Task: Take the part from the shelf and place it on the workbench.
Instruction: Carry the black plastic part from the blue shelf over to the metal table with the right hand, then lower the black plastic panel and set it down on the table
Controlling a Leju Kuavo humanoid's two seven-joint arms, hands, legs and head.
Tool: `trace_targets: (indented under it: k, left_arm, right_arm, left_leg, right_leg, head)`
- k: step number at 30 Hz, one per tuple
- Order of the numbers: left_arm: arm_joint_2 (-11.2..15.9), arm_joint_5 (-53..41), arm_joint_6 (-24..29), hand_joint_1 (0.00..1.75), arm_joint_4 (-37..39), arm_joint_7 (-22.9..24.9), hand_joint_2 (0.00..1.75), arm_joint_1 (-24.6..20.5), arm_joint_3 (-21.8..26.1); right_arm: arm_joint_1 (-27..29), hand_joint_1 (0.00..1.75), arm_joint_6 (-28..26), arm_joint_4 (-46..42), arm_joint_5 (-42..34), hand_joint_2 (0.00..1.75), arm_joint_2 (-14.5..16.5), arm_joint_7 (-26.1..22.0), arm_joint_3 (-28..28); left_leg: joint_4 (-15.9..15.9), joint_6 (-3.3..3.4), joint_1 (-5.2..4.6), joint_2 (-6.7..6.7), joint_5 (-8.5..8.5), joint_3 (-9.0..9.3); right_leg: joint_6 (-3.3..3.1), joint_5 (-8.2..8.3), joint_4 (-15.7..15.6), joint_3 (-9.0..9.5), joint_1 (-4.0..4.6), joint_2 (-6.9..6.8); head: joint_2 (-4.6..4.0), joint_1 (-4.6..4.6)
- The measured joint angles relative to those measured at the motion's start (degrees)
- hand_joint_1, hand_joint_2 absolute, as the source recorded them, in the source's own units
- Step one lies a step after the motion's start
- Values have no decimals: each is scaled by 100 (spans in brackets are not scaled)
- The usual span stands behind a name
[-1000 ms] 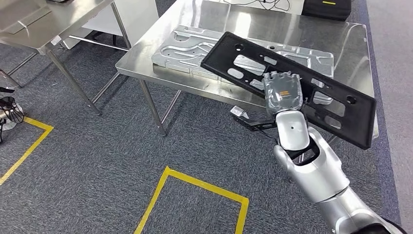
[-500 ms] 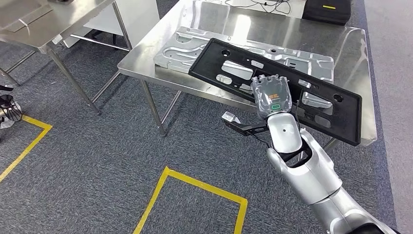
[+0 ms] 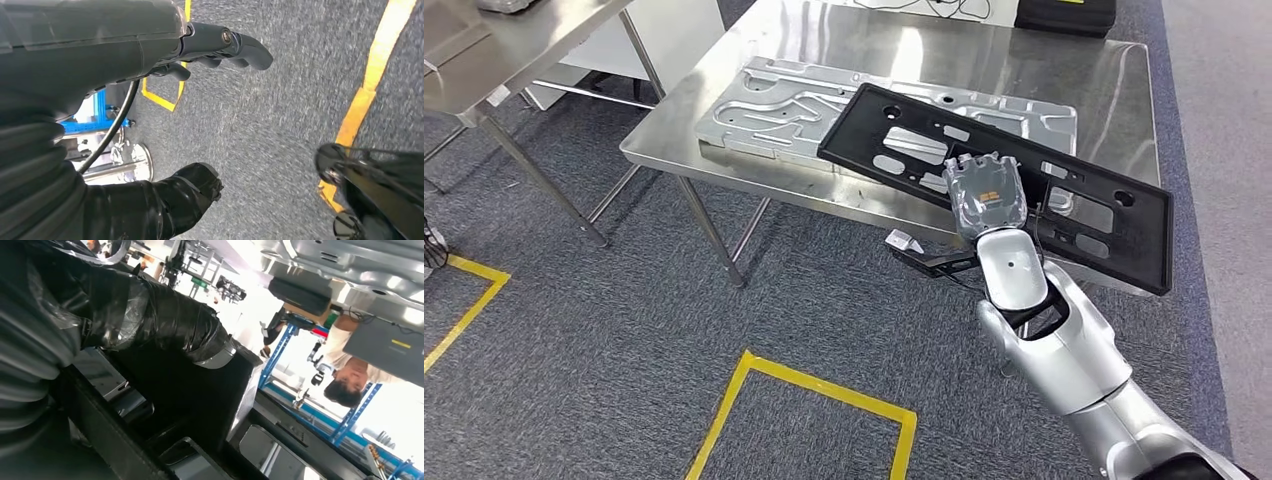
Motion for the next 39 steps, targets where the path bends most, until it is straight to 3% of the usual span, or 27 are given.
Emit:
trace_targets:
  k: [1,3,4,6,7,9,11,13,15,16,18,20,22,25,27,29,30,31,32,34,35,36,39]
  left_arm:
    - [-1,0,-1,0,0,-2,175,7,0]
    - [10,0,-2,0,-2,-2,175,32,1]
    - [18,0,-3,0,-2,-2,175,45,1]
    - [29,0,-4,0,-2,-4,175,53,2]
    - [25,0,-4,0,-2,-5,175,48,2]
    - [19,0,-5,0,-2,-7,175,38,2]
    - [11,0,-6,0,-2,-8,175,46,1]
    - [2,0,-7,0,-2,-9,175,53,2]
    - [-7,0,-13,0,-1,-11,175,51,2]
    - [-13,0,-17,0,-1,-13,175,53,2]
    - [-27,1,-25,0,0,-17,175,66,3]
    - [-39,2,-25,0,0,-20,175,60,4]
    - [-42,2,-24,0,0,-26,175,37,4]
    - [-41,2,-25,0,-1,-34,175,20,4]
    - [-45,2,-26,0,-1,-36,175,13,4]
    - [-50,2,-28,0,-1,-37,175,13,4]
    - [-50,2,-28,0,-1,-37,175,17,4]
    - [-49,2,-28,0,-1,-37,175,27,4]
    - [-49,2,-28,0,-1,-37,175,40,4]
    - [-48,2,-28,0,-1,-37,175,73,4]
    - [-48,2,-29,0,-1,-37,175,80,4]
    - [-48,2,-30,0,0,-38,175,81,4]
    - [-49,2,-32,0,-1,-38,175,67,3]
  right_arm:
    - [1,175,9,-1,1,175,0,1,0]
    - [0,175,27,-3,1,175,-1,10,0]
    - [-8,175,37,-3,2,175,-2,15,1]
    - [-14,175,66,-3,3,175,-7,21,1]
    - [-12,175,77,-5,3,175,-9,21,2]
    - [7,175,85,-13,3,175,-16,21,2]
    - [-19,175,86,-21,4,175,-32,21,2]
    - [-44,175,89,-23,5,175,-49,19,2]
    - [-18,175,95,-21,5,175,-66,15,3]
    - [-4,175,97,-21,4,175,-77,11,4]
    - [-4,175,98,-21,3,175,-96,3,4]
    - [-26,175,96,-20,3,175,-119,-13,7]
    - [-30,175,94,-27,2,175,-136,-34,10]
    - [-23,175,89,-33,3,175,-152,-55,10]
    - [-37,175,82,-19,3,175,-159,-57,9]
    - [-26,175,80,15,3,175,-160,-62,12]
    - [-11,175,80,34,3,175,-160,-64,14]
    - [2,175,80,51,3,175,-160,-67,16]
    - [10,175,80,62,3,175,-160,-66,17]
    - [12,175,79,75,3,175,-159,-65,17]
    - [10,175,78,81,3,175,-158,-64,17]
    - [9,175,78,88,3,175,-157,-65,18]
    - [10,175,76,104,3,175,-156,-66,21]
  left_leg:
    - [-115,89,-53,-13,199,-29]
    - [-778,340,-177,-69,732,151]
    - [-1073,462,-227,-100,913,257]
    - [-1428,629,-306,-137,994,404]
    - [-1548,648,-330,-126,982,467]
    - [-1822,625,-317,-102,968,675]
    - [-1999,569,-268,-83,969,891]
    - [-2047,514,-245,-73,917,1001]
    - [-2028,451,-224,-77,831,1070]
    - [-2005,422,-211,-79,780,1109]
    - [-1935,353,-179,-77,644,1205]
    - [-1864,272,-162,-65,523,1248]
    - [-1812,193,-171,-54,464,1251]
    - [-1654,123,-164,-64,397,1254]
    - [-1096,87,-138,-79,258,954]
    - [-384,50,-128,-76,17,454]
    - [-222,40,-126,-75,-39,270]
    - [-247,38,-126,-75,13,173]
    - [-473,45,-126,-75,205,173]
    - [-1196,82,-133,-80,789,321]
    - [-1478,110,-146,-83,953,385]
    - [-1634,140,-162,-87,1056,417]
    - [-1711,232,-178,-90,1062,484]
  right_leg:
    - [-20,-35,-2,51,45,23]
    - [-48,-113,-24,168,106,63]
    - [-46,-141,-42,212,121,78]
    - [-5,-143,-85,248,86,95]
    - [31,-110,-102,265,76,95]
    - [85,-65,-92,305,79,70]
    - [144,-197,174,190,81,10]
    - [217,-451,778,-205,37,-44]
    - [290,-497,1155,-571,-15,-62]
    - [322,-350,1080,-629,-36,-71]
    - [371,185,469,-486,-66,-106]
    - [336,432,-19,-350,-39,-154]
    - [218,389,-91,-341,1,-170]
    - [81,367,-166,-200,-24,-147]
    - [35,342,-246,-84,-42,-134]
    - [15,279,-267,-5,-42,-125]
    - [14,234,-267,45,-40,-119]
    - [19,185,-266,106,-40,-109]
    - [29,133,-265,180,-41,-100]
    - [66,25,-260,323,-40,-84]
    - [94,-18,-257,360,-37,-75]
    - [129,-53,-255,375,-32,-68]
    - [228,-69,-169,359,-31,-59]
  head:
    - [0,0]
    - [0,7]
    - [0,13]
    - [0,13]
    - [0,8]
    - [1,3]
    - [1,13]
    - [0,19]
    - [0,19]
    - [0,20]
    - [0,20]
    - [0,21]
    - [0,19]
    - [0,19]
    - [0,13]
    - [0,5]
    - [0,5]
    - [0,5]
    - [0,4]
    - [0,7]
    - [0,7]
    - [0,7]
    - [0,6]
